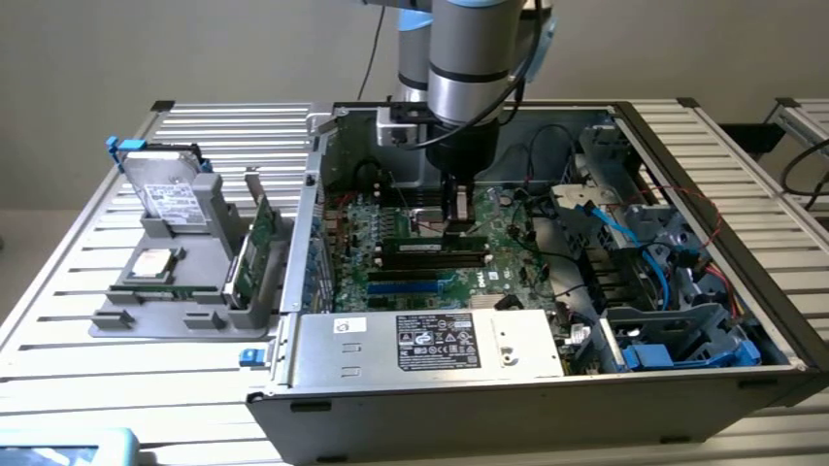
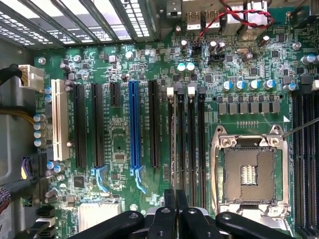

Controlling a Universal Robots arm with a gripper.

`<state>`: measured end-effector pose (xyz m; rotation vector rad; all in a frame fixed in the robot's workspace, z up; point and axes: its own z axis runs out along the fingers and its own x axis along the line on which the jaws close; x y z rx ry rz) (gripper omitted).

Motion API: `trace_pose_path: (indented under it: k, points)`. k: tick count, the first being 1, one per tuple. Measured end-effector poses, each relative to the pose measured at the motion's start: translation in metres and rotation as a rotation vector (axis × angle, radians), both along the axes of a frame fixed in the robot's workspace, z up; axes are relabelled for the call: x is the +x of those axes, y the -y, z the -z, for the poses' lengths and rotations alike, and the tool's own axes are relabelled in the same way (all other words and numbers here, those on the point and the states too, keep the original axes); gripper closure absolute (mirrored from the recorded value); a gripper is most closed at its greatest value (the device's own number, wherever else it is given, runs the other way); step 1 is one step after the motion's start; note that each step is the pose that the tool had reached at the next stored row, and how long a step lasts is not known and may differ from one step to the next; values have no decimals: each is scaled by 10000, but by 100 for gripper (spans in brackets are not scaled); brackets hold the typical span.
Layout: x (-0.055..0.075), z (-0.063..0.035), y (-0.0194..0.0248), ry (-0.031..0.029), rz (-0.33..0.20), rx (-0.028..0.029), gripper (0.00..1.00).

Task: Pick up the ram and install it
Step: 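Insert the ram into the slot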

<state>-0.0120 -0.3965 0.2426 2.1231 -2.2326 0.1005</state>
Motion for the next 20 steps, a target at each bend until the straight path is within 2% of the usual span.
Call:
trace_pose_path:
  k: [2, 20]
  points:
    - [-2, 4, 0, 17, -1, 3, 88]
    - [-8, 39, -11, 28, -9, 8, 88]
